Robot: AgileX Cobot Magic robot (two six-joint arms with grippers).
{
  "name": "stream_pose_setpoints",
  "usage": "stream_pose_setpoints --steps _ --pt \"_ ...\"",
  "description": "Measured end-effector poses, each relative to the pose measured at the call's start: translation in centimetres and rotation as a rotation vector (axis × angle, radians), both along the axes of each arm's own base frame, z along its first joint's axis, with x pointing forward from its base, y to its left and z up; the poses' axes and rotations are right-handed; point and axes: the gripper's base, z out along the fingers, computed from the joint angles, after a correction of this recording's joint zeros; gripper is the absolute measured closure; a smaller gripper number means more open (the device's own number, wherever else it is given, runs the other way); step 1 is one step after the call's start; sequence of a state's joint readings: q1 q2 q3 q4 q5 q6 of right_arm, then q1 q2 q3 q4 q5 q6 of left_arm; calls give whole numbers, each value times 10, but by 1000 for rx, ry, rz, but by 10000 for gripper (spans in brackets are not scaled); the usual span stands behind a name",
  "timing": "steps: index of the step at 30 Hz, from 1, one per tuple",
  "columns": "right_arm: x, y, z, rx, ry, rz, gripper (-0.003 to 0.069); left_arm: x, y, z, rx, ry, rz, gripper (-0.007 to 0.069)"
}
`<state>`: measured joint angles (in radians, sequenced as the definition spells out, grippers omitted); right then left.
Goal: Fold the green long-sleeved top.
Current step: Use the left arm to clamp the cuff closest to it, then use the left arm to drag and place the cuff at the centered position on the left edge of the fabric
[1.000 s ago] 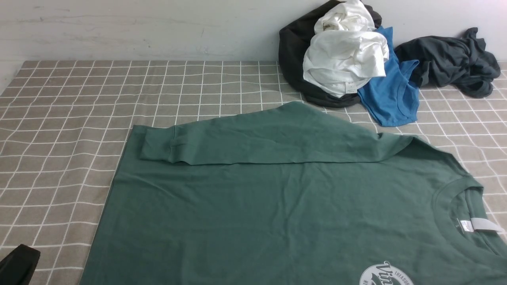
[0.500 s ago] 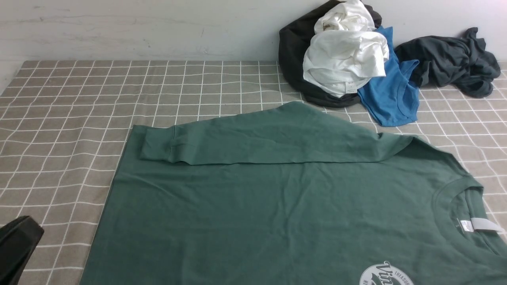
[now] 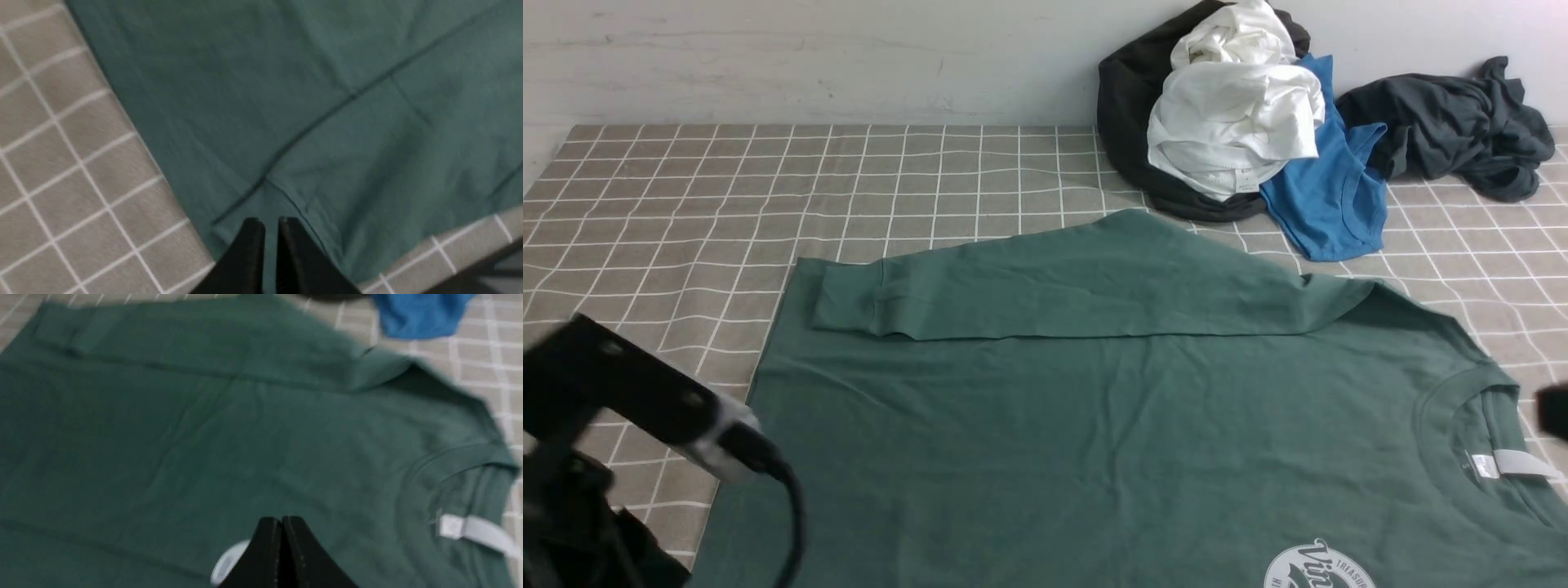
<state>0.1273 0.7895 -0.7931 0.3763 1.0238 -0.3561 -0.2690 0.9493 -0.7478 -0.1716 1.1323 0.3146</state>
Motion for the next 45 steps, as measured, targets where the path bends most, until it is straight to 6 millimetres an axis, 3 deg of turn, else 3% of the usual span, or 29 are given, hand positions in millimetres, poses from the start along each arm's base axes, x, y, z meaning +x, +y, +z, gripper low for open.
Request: stream_pose_setpoints --steps 1,2,3,4,10,14,17,24,31,33,40,44,45 --pt "-1 12 -10 -34 138 115 673 4 -10 -17 33 80 -50 519" --pt "-1 13 -12 -38 153 127 673 5 -11 -18 36 87 -54 519" --pt "-4 20 -20 -83 250 211 673 7 -19 -33 61 143 -89 461" --pt "-4 22 -22 -91 259 225 673 8 -20 -36 67 154 -97 454" --pt "-8 30 -29 -170 294 317 673 21 -33 -79 117 238 -122 219" --pt "-6 31 -28 -168 266 313 673 33 -38 -95 128 240 -121 159" --pt "-4 31 -28 -168 252 308 673 38 -40 -105 141 269 -119 158" --pt "-3 31 -27 -167 242 305 673 44 -42 -129 177 355 -117 260" --pt "-3 31 -27 -167 240 304 673 45 -43 -127 171 333 -116 557" --pt "-3 31 -27 -167 240 304 673 44 -42 -122 163 314 -116 608" --pt "-2 31 -27 -171 231 301 673 43 -40 -103 154 237 -130 619" --pt "-1 31 -27 -168 221 298 673 54 -42 -78 167 172 -145 619" --pt "-1 31 -27 -170 218 296 673 62 -44 -64 174 134 -145 619"
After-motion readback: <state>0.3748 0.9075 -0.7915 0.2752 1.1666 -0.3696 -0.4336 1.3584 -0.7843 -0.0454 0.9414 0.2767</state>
